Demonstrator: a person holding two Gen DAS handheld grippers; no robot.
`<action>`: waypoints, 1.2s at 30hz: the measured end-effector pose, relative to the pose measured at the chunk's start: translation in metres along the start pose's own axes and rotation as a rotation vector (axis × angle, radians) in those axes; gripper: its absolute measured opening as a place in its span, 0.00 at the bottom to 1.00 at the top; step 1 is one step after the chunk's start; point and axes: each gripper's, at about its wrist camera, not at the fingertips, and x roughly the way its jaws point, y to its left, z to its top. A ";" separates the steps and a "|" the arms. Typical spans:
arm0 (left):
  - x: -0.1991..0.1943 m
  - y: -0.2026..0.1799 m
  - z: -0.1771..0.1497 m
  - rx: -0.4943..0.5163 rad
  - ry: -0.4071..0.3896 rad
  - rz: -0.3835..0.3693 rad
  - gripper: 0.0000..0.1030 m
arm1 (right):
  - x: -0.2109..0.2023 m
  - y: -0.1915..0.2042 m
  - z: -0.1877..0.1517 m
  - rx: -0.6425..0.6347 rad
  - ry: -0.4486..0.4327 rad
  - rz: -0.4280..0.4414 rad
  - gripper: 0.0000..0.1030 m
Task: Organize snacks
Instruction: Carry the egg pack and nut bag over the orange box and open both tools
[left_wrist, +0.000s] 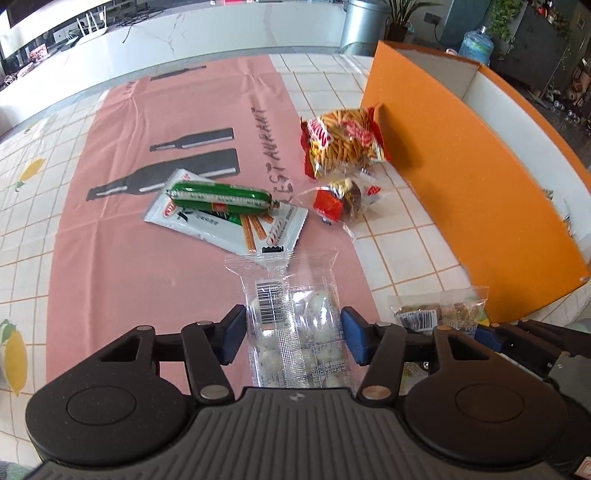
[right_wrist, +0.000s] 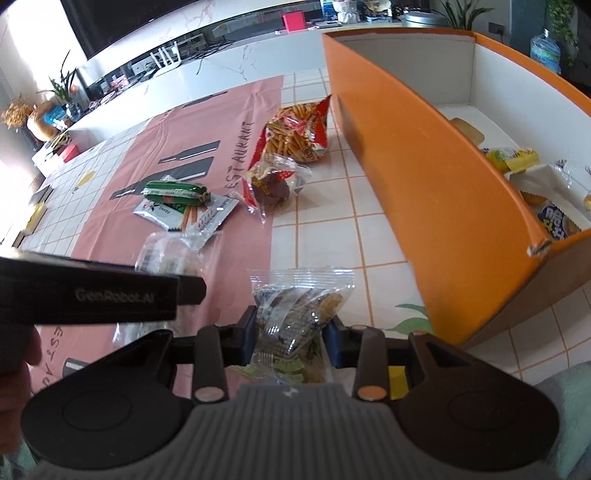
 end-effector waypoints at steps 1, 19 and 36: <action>-0.006 0.000 0.002 0.003 -0.008 -0.001 0.61 | -0.003 0.002 0.001 -0.009 -0.001 0.000 0.33; -0.101 -0.072 0.044 0.168 -0.188 -0.110 0.61 | -0.126 -0.041 0.034 -0.117 -0.169 0.007 0.33; -0.029 -0.187 0.125 0.527 -0.083 -0.209 0.61 | -0.108 -0.161 0.122 -0.283 -0.051 -0.097 0.33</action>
